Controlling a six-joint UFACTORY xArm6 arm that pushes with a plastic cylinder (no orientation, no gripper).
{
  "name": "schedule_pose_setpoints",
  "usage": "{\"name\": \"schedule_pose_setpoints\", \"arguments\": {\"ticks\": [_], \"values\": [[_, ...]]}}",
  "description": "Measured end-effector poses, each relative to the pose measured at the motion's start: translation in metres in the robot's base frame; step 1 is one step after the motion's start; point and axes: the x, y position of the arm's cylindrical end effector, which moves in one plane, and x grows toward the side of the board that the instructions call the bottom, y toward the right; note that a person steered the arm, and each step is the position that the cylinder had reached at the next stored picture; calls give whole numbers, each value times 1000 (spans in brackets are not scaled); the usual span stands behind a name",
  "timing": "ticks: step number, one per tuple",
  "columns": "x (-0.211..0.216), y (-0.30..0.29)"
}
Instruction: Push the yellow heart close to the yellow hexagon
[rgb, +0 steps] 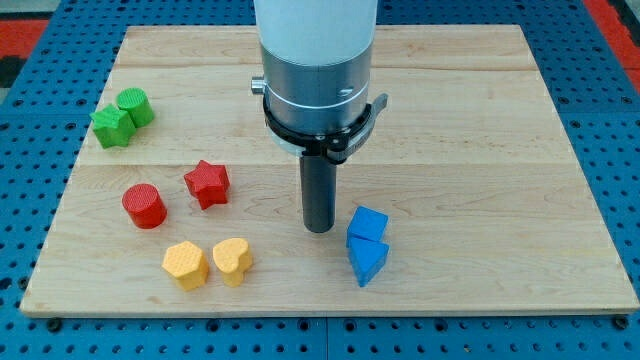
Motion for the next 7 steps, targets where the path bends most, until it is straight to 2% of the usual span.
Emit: {"name": "schedule_pose_setpoints", "arguments": {"ticks": [3,4,7], "values": [[0,-24],[30,-53],[27,-67]]}}
